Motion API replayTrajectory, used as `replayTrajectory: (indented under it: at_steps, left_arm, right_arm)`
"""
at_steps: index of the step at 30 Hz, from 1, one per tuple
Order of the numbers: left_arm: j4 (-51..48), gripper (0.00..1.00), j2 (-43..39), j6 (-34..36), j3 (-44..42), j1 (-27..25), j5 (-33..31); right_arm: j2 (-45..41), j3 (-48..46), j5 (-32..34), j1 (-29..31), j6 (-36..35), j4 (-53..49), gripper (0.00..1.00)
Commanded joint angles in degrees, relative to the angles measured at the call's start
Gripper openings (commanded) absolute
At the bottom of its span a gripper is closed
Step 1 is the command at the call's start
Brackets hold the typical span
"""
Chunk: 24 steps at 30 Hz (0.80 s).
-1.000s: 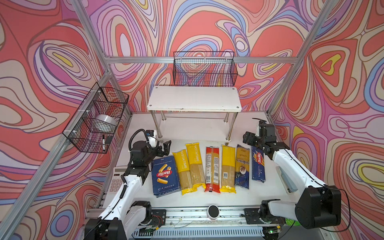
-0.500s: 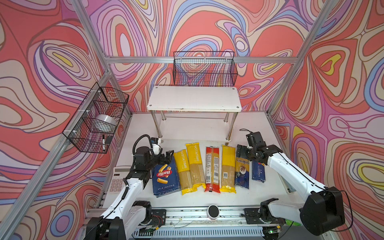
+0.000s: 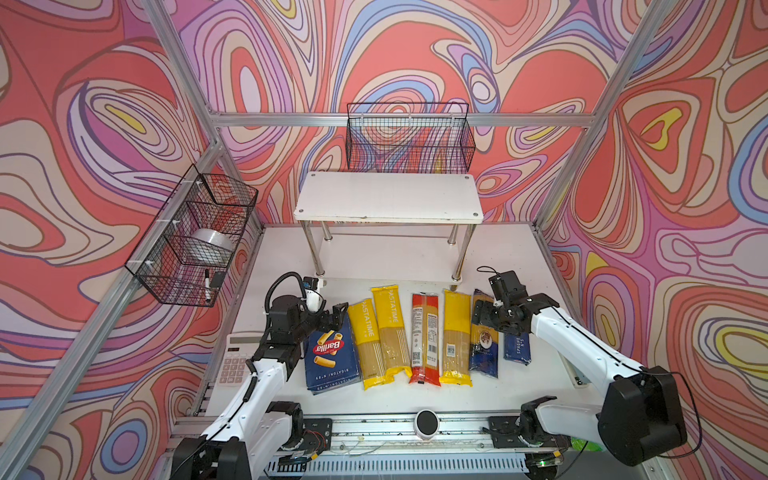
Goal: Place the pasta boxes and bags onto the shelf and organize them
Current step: 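Raise both arms and move the right gripper over the clear Ankara spaghetti bag, then lower the right gripper and close it on the Ankara spaghetti bag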
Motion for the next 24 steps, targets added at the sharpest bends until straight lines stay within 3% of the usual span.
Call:
replayTrajectory:
  at_steps: [1, 24]
  left_arm:
    - [0.52, 1.00, 1.29, 1.50, 1.01, -0.35, 2.07]
    - [-0.82, 1.00, 3.40, 1.39, 2.55, -0.34, 1.60]
  right_arm:
    - [1.56, -1.42, 0.21, 0.11, 1.56, 1.98, 0.94]
    - [6.88, -2.65, 1.85, -1.42, -0.01, 3.85, 0.96]
